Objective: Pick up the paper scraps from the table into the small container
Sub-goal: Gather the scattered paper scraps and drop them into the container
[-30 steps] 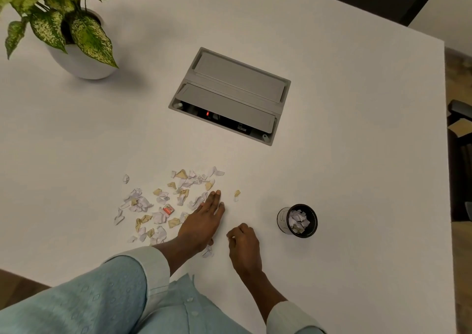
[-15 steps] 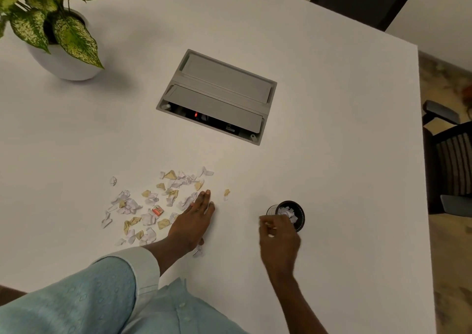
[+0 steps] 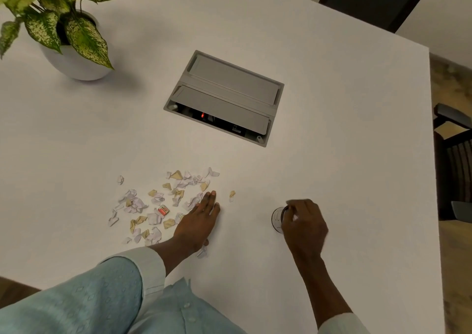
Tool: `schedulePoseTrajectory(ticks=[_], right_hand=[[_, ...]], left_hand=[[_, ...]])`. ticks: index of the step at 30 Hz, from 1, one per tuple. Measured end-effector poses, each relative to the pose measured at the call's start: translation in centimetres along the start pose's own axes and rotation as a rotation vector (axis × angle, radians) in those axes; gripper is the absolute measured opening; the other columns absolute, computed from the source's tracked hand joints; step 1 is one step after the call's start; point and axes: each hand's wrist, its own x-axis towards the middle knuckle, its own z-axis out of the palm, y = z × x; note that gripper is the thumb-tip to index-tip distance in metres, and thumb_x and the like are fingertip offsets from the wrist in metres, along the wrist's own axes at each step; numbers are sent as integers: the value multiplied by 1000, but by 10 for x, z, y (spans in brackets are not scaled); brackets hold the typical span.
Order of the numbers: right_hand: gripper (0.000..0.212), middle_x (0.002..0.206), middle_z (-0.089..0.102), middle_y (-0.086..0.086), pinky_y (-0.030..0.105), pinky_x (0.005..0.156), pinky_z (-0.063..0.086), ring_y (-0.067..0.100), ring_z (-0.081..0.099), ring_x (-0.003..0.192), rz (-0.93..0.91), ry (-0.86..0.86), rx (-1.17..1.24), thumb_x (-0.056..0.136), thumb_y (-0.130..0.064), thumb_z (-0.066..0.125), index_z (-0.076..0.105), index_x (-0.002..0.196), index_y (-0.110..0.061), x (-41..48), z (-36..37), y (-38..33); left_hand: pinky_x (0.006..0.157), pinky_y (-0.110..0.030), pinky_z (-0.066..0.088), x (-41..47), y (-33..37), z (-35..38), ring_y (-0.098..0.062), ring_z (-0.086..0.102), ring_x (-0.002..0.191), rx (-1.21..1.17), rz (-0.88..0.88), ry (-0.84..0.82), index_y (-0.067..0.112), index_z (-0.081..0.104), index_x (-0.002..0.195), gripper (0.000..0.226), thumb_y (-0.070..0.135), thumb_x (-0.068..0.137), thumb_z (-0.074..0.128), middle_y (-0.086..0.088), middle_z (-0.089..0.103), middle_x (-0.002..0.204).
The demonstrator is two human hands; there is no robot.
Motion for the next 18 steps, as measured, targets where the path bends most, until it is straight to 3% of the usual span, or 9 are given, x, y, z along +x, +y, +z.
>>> schedulePoseTrajectory(ticks=[4,7,13,18], right_hand=[[23,92,69,-2,26,70,52,15,64,89,-244,-213,196,80,2,66,74,93,-15,11,31,-34],[24,92,70,3,35,70,56,22,68,85,-329,-397,195,81,4,63,76,95,-11,17,61,-59],[24,113,65,3,37,83,55,23,60,109,-313,-609,89,94,-14,60,70,116,-13,18,107,-68],[46,131,50,3,37,84,58,21,44,126,-294,-686,-7,91,-22,70,57,135,-15,20,116,-64]], left_hand=[[123,-42,29,1,-2,4,-36,-15,157,-12,4,1,3,4,161,111,15,83,81,-20,-24,168],[120,-41,35,2,-3,7,-36,-15,157,-9,9,19,3,5,161,109,10,82,80,-20,-24,167],[119,-42,36,3,-6,14,-32,-24,152,-42,-3,43,6,2,162,108,2,84,76,-18,-24,167],[123,-41,28,4,-7,18,-33,-28,151,-60,-1,31,7,1,162,108,0,83,74,-18,-26,167]])
